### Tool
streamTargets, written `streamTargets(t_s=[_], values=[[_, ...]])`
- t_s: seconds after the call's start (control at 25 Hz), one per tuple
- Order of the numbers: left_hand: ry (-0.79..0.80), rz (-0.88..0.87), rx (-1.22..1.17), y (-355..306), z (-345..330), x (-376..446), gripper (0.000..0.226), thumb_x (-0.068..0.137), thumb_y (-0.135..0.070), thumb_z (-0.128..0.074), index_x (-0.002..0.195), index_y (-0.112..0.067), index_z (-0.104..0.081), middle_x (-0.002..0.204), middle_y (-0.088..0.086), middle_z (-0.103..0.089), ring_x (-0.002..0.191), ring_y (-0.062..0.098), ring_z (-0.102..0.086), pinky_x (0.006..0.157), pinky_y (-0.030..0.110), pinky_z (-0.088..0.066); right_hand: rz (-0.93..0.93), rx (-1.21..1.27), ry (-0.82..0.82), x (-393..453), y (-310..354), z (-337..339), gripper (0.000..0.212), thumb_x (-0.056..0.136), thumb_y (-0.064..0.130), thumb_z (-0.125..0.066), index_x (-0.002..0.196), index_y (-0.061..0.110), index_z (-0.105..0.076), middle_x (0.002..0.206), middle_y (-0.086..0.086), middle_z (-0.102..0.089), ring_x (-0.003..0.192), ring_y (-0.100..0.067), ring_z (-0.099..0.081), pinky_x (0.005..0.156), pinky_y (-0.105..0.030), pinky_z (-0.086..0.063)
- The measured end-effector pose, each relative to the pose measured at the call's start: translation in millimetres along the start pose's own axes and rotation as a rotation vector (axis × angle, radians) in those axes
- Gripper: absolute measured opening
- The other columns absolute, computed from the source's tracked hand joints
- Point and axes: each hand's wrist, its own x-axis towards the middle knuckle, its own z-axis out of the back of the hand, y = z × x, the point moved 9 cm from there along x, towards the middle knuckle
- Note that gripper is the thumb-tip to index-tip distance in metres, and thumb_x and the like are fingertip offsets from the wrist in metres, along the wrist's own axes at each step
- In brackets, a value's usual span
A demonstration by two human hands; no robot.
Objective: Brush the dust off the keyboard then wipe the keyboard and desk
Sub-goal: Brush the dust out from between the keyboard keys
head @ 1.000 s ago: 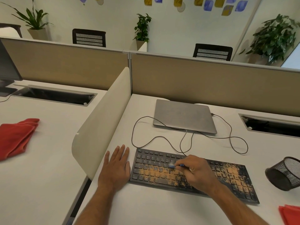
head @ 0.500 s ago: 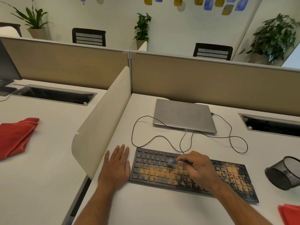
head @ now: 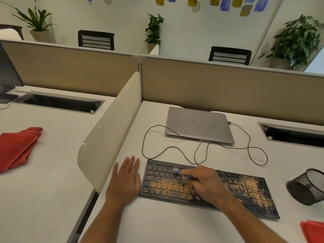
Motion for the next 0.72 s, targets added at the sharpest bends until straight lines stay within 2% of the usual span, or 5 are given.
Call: streamTargets(t_s=[0.12,0.32,0.52,0.64,0.72], values=[[0.002,0.001,-0.003,-0.1,0.6,-0.2,0.079,0.085,-0.048,0.008,0.16,-0.025,-0.002,0.167,-0.008,0.005,0.153,0.009,0.012,0.124,0.042,0.011,0.051,0.029,0.08,-0.8,10.9,-5.7,0.02,0.085,0.028,-0.063,0.101,0.034,-0.072,0.079,0.025,-0.066,0.073,-0.002,-0.057,0.062,-0.022,-0.049],[-0.015,-0.004,-0.017,-0.5,1.5,-0.1,0.078,0.087,-0.048,0.006,0.16,-0.024,-0.008,0.167,-0.007,-0.002,0.153,0.011,0.007,0.124,0.042,0.011,-0.044,0.077,-0.09,5.7,-0.2,13.8,0.026,0.085,0.017,-0.069,0.105,0.032,-0.071,0.081,0.029,-0.064,0.076,-0.003,-0.061,0.061,-0.019,-0.051],[-0.011,-0.003,-0.01,-0.5,1.0,0.5,0.078,0.087,-0.048,0.006,0.16,-0.024,-0.008,0.167,-0.006,-0.001,0.154,0.012,0.007,0.124,0.042,0.01,0.047,0.015,0.066,1.1,9.3,-2.5,0.017,0.085,0.023,-0.065,0.099,0.03,-0.073,0.08,0.03,-0.062,0.076,0.0,-0.057,0.063,-0.017,-0.047],[-0.004,-0.003,0.002,-0.7,1.0,0.0,0.078,0.087,-0.048,0.007,0.16,-0.025,-0.006,0.167,-0.007,0.001,0.154,0.011,0.008,0.124,0.042,0.011,-0.01,0.049,-0.035,0.9,1.6,12.4,0.018,0.086,0.021,-0.064,0.1,0.028,-0.073,0.084,0.028,-0.063,0.079,0.0,-0.06,0.065,-0.017,-0.049],[-0.002,-0.004,0.009,-0.9,0.8,-0.2,0.079,0.086,-0.048,0.009,0.16,-0.026,-0.004,0.167,-0.007,0.002,0.153,0.011,0.009,0.123,0.042,0.012,-0.009,-0.013,-0.027,-1.5,-1.5,15.5,0.021,0.086,0.024,-0.062,0.104,0.03,-0.072,0.085,0.033,-0.059,0.079,0.003,-0.057,0.065,-0.013,-0.045]])
